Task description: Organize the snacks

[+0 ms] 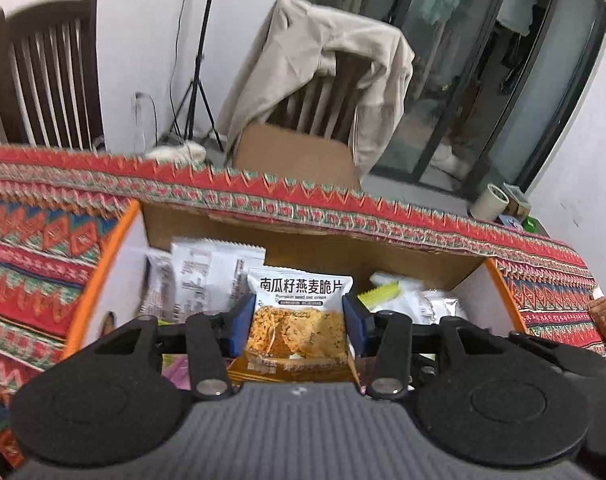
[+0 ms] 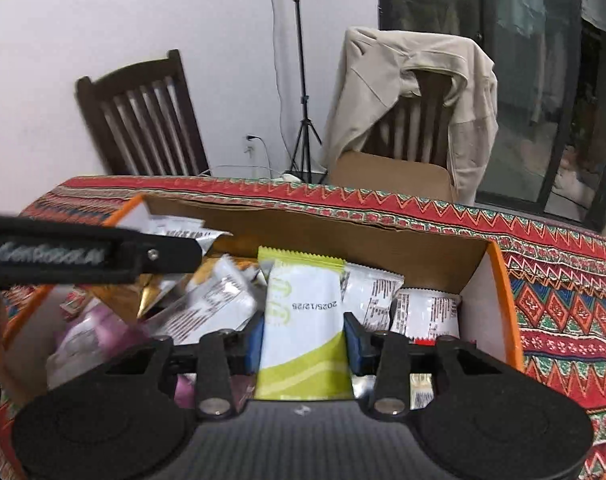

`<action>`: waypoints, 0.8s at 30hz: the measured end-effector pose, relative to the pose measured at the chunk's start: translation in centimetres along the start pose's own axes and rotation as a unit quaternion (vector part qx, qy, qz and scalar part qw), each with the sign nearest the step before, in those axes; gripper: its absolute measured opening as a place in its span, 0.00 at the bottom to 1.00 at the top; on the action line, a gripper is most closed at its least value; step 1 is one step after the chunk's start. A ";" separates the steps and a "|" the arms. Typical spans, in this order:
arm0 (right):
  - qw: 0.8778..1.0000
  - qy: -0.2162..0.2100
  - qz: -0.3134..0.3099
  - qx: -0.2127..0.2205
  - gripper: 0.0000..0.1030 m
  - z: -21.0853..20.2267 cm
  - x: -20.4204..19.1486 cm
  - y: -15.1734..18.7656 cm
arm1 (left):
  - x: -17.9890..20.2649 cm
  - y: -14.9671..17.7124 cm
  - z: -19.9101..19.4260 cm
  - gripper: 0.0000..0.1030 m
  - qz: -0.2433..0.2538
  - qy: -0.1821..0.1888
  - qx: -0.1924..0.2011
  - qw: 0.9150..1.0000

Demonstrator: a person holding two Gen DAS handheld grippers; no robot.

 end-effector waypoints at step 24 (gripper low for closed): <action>0.995 0.022 -0.036 0.086 0.75 -19.4 6.2 1.0 | 2.0 4.8 -23.5 0.75 0.115 -0.029 0.091 0.989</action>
Point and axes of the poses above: each gripper's, at about its wrist camera, not at the fingertips, and z roughly the way its jaws point, x to its right, y to its underside, the point moved 10 cm from there along z, roughly the way its jaws point, and after that the axes turned 8 degrees about y, right-handed, at the moved point
